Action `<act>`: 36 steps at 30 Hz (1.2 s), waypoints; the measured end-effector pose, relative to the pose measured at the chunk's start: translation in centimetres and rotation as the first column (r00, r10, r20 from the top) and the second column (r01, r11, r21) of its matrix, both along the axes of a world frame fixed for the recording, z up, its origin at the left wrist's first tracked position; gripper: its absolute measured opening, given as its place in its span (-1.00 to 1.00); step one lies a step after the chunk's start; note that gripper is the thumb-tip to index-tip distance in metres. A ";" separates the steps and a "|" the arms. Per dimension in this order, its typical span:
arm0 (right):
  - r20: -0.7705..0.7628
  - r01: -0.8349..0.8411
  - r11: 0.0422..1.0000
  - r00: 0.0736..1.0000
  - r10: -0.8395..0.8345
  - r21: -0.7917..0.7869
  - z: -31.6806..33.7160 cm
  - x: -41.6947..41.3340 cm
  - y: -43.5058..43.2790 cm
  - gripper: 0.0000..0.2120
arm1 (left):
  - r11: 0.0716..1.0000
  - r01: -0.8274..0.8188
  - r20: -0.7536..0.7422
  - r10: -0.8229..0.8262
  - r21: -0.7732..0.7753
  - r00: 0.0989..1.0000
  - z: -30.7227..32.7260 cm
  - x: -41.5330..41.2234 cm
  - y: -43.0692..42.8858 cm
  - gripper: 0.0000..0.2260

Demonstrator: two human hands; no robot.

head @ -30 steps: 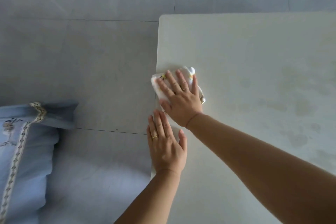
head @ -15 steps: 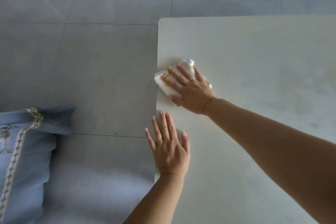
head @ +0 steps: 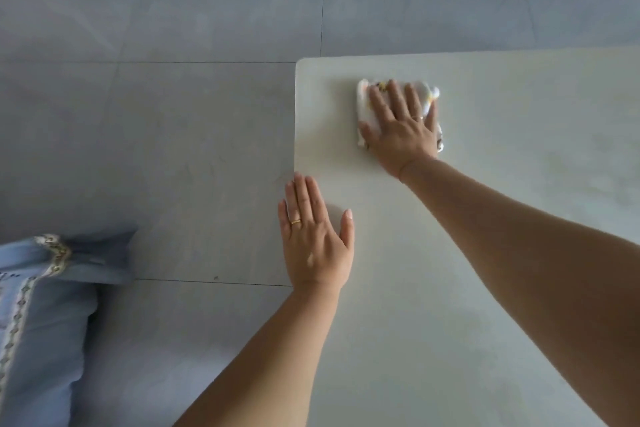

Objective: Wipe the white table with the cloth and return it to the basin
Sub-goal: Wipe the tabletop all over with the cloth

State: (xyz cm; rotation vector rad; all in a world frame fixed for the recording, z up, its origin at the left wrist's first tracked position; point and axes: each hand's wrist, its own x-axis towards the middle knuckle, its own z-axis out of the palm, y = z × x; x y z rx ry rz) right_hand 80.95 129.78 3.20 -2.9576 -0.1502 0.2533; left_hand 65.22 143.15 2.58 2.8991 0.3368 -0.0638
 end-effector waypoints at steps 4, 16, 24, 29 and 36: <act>0.016 0.043 0.999 0.999 -0.043 0.001 -0.1 -0.6 5.1 -0.40 | 1.000 -0.008 0.011 0.008 -0.007 1.000 -0.2 -0.1 0.0 -0.34; -0.033 -0.082 0.997 0.996 0.082 0.005 0.4 4.3 7.3 -0.40 | 1.000 -0.008 -0.035 0.007 -0.026 0.999 0.1 0.2 -0.1 -0.33; -0.008 -0.243 0.970 0.970 0.243 0.000 0.4 6.6 2.2 -0.39 | 1.000 0.004 -0.030 -0.005 -0.026 1.000 0.1 0.0 0.0 -0.33; -0.034 0.265 0.963 0.963 -0.267 -0.055 0.3 7.6 -3.6 -0.37 | 1.000 0.008 -0.039 -0.009 -0.013 0.999 0.1 0.1 0.0 -0.33; -0.003 -0.308 0.950 0.951 0.308 -0.061 0.5 4.4 -2.2 -0.39 | 1.000 0.010 -0.036 -0.011 -0.016 0.999 0.3 0.1 0.0 -0.33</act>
